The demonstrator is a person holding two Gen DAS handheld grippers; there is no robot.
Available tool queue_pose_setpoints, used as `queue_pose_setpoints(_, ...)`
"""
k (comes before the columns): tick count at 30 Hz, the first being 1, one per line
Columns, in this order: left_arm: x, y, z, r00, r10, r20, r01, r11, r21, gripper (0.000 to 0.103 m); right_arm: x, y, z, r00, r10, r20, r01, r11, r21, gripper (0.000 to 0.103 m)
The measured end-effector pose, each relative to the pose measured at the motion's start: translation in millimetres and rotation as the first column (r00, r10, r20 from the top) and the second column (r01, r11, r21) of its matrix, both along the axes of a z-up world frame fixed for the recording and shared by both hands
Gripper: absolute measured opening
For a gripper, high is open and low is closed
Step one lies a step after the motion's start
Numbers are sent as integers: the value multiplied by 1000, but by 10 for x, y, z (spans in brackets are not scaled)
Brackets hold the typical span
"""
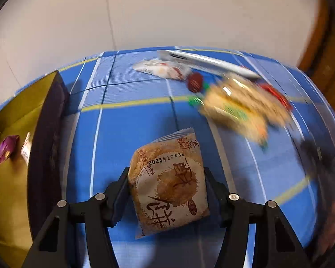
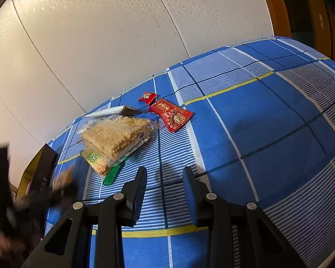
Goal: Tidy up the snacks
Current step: 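Grasp the brown pastry packet with the left gripper and lift it, then hold the pastry packet in the left gripper while the right grasps the red candy bar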
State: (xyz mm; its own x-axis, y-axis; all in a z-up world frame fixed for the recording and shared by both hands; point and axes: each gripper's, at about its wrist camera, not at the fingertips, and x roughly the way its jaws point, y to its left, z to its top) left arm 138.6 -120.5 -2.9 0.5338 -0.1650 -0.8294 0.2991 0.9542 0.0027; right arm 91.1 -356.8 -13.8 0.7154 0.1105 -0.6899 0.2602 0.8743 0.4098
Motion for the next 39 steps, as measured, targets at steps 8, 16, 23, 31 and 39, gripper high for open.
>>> queue_pose_setpoints(8,-283,79,-234,993,-13,117,19,998,-54,61,-8,5,5,1000,-12,-3,12,1000,-2,33)
queue_pose_setpoints(16,-343,108,-256,986,-17,165,29,997,-72,61,130,10,221,1000,22,1,-22,990,-138,33)
queue_pose_setpoints(23,-349,109,-269,983,-7,183,22,996,-82,61,782,-54,395,988,141,-71,-154,959,-240,33)
queue_pose_setpoints(31,-370,118,-276,980,-10,199,28,996,-88,61,1268,94,167,958,182,-222,-253,902,-350,25)
queue_pose_setpoints(39,-376,125,-276,978,-9,208,29,995,-94,61,917,-14,159,963,110,-245,-200,903,-381,22)
